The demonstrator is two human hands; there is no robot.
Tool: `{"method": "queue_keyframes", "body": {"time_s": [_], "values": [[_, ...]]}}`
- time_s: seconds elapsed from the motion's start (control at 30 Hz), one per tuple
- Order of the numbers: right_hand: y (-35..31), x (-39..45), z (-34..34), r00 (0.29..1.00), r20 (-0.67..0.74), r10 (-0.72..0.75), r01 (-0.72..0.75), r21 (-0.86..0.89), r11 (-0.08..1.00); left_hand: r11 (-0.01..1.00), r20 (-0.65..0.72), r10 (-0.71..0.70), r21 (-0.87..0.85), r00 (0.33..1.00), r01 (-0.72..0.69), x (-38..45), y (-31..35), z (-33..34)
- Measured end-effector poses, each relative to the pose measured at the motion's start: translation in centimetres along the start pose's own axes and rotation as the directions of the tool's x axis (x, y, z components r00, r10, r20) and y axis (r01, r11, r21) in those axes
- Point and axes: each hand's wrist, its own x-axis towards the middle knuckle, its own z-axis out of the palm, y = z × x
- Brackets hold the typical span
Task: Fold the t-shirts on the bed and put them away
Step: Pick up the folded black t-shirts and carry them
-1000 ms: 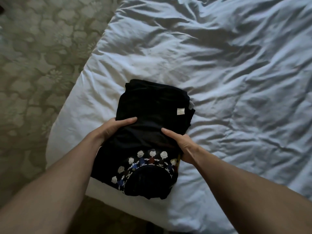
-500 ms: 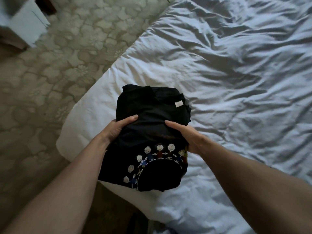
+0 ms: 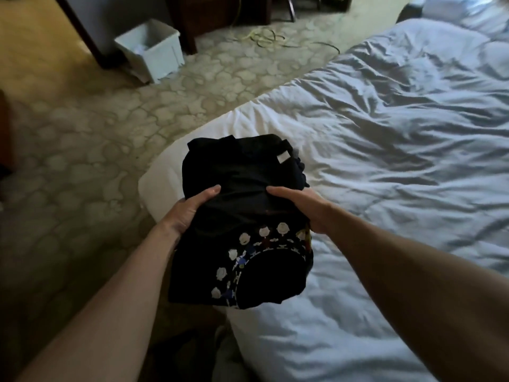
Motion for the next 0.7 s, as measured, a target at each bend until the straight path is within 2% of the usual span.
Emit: {"method": "queue_keyframes", "body": {"time_s": [0.4, 0.43, 0.53, 0.7], "values": [[2.3, -11.1, 6.5, 0.962, 0.272, -0.029, 0.094, -0.229, 0.969, 0.978, -0.168, 0.167, -0.098, 0.972, -0.185, -18.8, -6.9, -1.8], [2.7, -12.4, 8.7, 0.947, 0.32, -0.01, 0.104, -0.28, 0.954, 0.967, -0.24, 0.195, -0.113, 0.951, -0.227, -22.0, -7.9, -2.8], [3.7, -13.6, 11.3, 0.93, 0.367, -0.004, 0.123, -0.302, 0.945, 0.968, -0.345, 0.193, -0.086, 0.919, -0.236, -26.0, -9.4, -3.7], [8.5, -19.0, 20.0, 0.869, 0.486, 0.092, 0.151, -0.439, 0.886, 0.936, -0.546, 0.11, -0.224, 0.83, -0.271, -37.5, -15.9, -7.2]]}}
